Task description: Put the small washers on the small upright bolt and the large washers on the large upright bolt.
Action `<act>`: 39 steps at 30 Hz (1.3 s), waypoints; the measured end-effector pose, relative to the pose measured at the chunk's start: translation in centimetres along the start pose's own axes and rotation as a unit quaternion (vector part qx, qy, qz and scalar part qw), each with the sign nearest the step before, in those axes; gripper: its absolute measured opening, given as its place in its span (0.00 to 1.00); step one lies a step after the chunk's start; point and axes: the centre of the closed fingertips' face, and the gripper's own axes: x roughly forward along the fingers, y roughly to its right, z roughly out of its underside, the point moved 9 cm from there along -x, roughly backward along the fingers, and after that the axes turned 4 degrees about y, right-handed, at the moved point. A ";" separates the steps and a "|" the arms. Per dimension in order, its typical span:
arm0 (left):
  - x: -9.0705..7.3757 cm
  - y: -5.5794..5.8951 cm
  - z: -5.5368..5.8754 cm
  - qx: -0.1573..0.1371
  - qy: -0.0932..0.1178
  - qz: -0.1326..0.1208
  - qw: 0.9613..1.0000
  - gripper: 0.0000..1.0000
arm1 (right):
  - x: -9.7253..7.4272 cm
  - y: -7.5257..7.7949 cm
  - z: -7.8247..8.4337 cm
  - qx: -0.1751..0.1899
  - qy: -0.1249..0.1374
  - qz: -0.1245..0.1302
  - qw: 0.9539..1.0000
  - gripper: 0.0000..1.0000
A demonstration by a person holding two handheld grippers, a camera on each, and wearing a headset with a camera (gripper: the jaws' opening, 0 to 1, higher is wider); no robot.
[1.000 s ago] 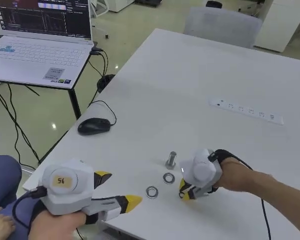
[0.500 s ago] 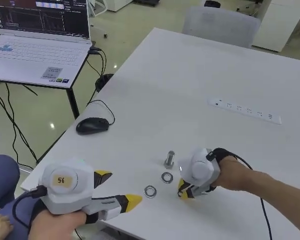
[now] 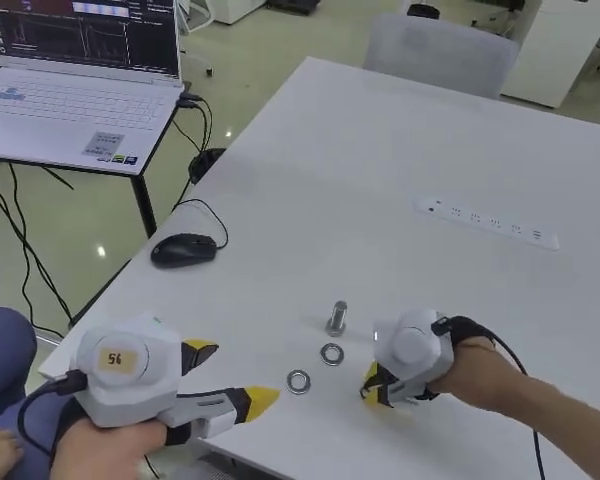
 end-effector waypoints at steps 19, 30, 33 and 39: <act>0.0 0.1 -0.1 -0.001 0.002 0.003 1.000 0.62 | -3.6 -0.9 0.8 0.022 0.054 0.079 0.995 0.13; 0.7 0.8 -0.4 0.004 -0.001 0.014 1.000 0.62 | -6.5 0.4 0.6 0.013 0.057 0.129 0.990 0.13; 0.8 0.6 -0.4 0.004 -0.001 0.014 1.000 0.62 | -7.1 1.1 0.5 0.019 0.061 0.138 0.988 0.13; 0.8 0.4 -0.4 0.003 -0.002 0.012 1.000 0.62 | -7.5 2.3 0.2 0.015 0.056 0.150 0.987 0.13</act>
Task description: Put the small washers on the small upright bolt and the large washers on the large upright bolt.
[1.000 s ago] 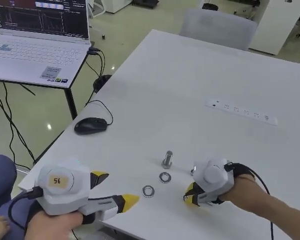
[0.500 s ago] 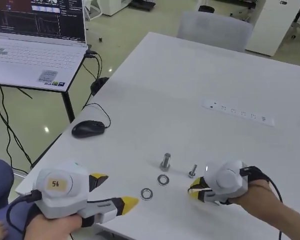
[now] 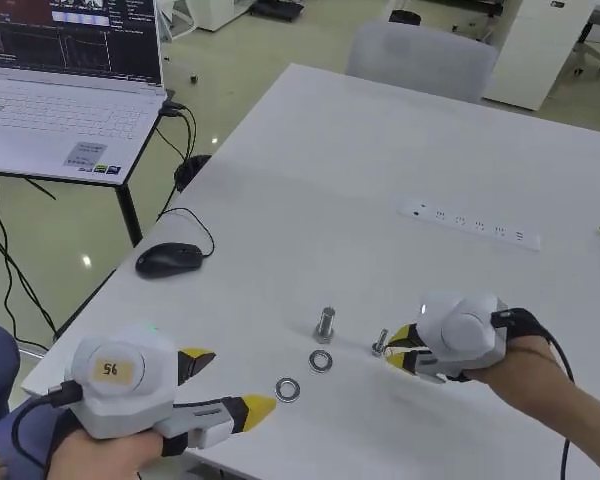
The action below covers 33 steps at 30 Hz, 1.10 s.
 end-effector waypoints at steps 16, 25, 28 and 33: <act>-0.2 -0.3 0.2 -0.006 0.002 -0.006 1.000 0.62 | 1.0 2.8 -0.5 -0.001 -0.029 0.011 1.000 0.13; -0.4 -0.5 0.2 -0.008 0.002 -0.009 1.000 0.62 | 1.5 3.0 -0.2 0.003 -0.041 0.004 0.999 0.13; -0.4 -0.5 0.2 -0.008 0.002 -0.009 1.000 0.62 | 1.6 3.0 -0.3 0.003 -0.044 0.003 0.999 0.13; -0.5 -0.5 0.2 -0.009 0.004 -0.011 1.000 0.62 | 1.8 3.0 -0.3 0.005 -0.047 0.000 0.999 0.14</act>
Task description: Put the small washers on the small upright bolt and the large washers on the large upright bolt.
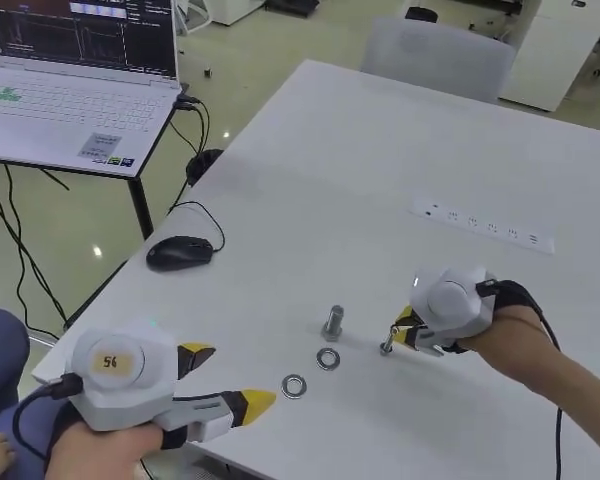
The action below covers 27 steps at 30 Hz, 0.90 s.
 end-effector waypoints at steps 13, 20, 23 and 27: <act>-0.1 -0.1 0.1 -0.001 0.001 -0.001 1.000 0.62 | 0.3 0.1 0.0 -0.001 -0.008 -0.006 1.000 0.14; -0.1 -0.1 0.0 -0.001 0.001 -0.002 1.000 0.62 | 0.5 0.1 0.1 -0.002 -0.012 -0.010 1.000 0.14; -0.1 -0.1 0.1 0.001 0.000 -0.001 1.000 0.62 | 0.5 0.1 0.1 -0.002 -0.014 -0.011 1.000 0.14; 0.0 0.0 -0.1 0.003 0.000 0.000 1.000 0.63 | 0.6 0.2 0.1 0.001 -0.014 -0.013 1.000 0.14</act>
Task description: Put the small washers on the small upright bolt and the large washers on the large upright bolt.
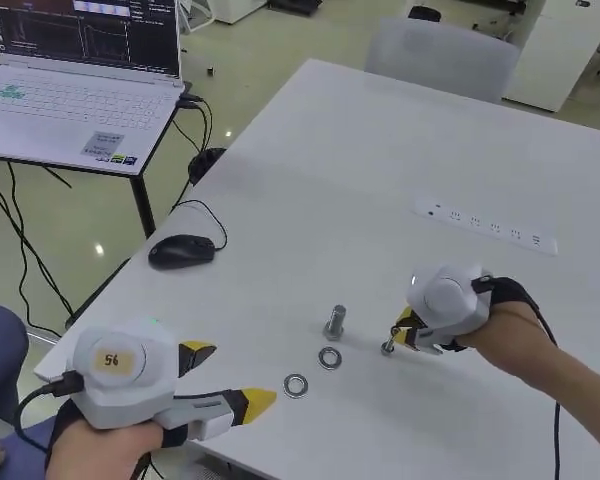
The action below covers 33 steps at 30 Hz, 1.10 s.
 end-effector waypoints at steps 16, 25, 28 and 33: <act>0.1 -0.2 0.0 0.001 -0.002 0.001 1.000 0.63 | 0.9 0.1 0.3 0.005 -0.008 -0.012 1.000 0.14; 0.3 -0.1 -0.2 0.003 -0.003 0.003 1.000 0.63 | 1.7 -0.1 0.7 0.013 -0.015 -0.017 1.000 0.14; 0.4 -0.1 -0.3 0.003 -0.003 0.003 1.000 0.63 | 2.1 -0.3 1.0 0.023 -0.016 -0.021 0.999 0.14; 0.5 -0.1 -0.4 0.005 -0.004 0.005 1.000 0.63 | 2.5 -0.7 1.4 0.029 -0.018 -0.025 0.999 0.14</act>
